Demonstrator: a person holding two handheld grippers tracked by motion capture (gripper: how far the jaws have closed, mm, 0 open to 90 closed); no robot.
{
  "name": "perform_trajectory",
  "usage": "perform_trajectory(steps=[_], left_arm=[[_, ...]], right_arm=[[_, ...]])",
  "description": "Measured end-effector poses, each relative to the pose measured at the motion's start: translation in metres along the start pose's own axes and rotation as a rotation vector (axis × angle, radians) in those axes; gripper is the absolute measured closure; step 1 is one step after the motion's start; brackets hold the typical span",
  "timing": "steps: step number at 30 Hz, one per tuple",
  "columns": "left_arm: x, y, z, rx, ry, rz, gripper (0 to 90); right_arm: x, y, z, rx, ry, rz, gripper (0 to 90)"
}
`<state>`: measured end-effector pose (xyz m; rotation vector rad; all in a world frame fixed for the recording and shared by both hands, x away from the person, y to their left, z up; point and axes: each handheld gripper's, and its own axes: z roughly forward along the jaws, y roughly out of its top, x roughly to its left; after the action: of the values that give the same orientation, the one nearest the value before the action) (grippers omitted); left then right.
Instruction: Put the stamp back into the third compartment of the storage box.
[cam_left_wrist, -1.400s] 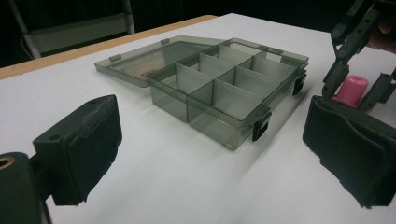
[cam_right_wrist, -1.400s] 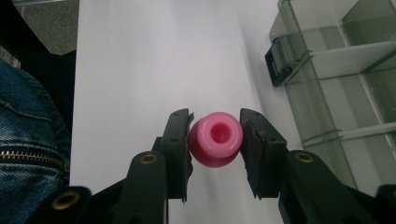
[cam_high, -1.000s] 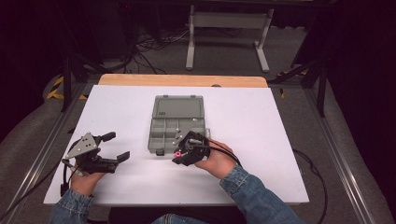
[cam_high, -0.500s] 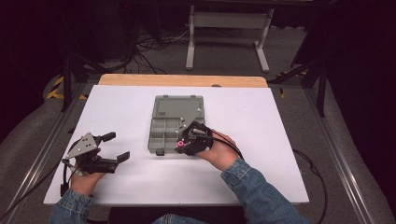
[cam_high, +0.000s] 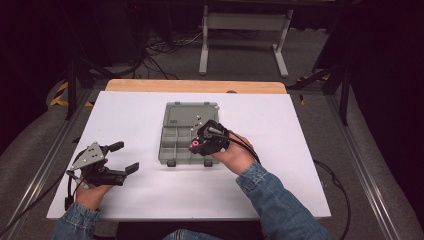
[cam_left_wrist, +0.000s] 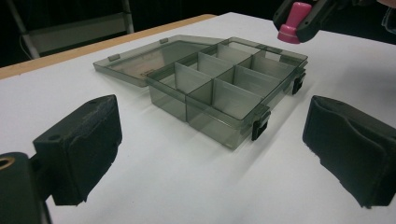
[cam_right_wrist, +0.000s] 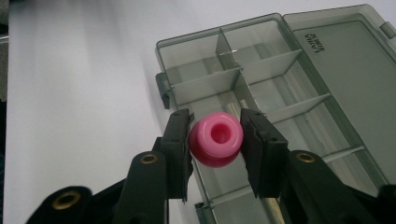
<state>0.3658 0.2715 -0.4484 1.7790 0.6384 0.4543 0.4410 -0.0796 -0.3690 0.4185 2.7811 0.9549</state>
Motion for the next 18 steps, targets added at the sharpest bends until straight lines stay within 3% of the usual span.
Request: perform_trajectory(steps=[8, 18], left_arm=[[0.0, 0.0, 0.0, -0.001, 0.001, -0.001, 5.5], [0.0, 0.0, 0.0, -0.002, 0.0, 0.0, 5.5]], right_arm=[[-0.015, 0.002, 0.001, -0.026, -0.003, 0.016, 64.4], [-0.029, 0.002, 0.008, -0.014, -0.044, 0.039, 64.4]])
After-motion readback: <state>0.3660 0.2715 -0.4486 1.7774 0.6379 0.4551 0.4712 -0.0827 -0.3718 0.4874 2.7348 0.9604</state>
